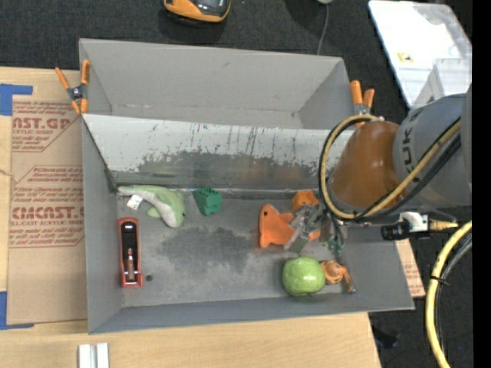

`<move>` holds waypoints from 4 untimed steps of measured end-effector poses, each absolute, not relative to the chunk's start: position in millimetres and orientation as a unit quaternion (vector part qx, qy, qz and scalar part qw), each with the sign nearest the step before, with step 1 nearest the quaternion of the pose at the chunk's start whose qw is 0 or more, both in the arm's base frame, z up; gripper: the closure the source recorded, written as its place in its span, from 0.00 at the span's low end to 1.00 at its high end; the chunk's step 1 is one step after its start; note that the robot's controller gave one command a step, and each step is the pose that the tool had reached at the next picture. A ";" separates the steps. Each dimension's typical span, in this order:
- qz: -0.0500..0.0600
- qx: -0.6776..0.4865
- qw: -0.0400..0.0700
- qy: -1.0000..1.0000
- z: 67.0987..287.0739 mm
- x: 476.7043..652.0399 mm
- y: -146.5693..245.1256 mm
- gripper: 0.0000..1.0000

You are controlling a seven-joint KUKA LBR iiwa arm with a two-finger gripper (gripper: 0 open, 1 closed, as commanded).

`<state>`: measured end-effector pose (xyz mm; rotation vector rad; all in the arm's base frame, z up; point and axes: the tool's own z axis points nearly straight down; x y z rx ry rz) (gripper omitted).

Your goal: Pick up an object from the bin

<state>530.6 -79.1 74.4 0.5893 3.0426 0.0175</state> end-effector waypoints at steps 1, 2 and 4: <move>0.000 0.110 0.022 0.994 74.3 572.1 -37.6 1.00; 0.003 0.073 0.027 0.997 76.0 610.5 11.9 1.00; 0.002 0.044 0.042 0.998 76.4 571.1 90.3 1.00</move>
Offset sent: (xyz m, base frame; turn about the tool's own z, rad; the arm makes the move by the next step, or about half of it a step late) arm 0.0464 0.0359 -0.0007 -0.3466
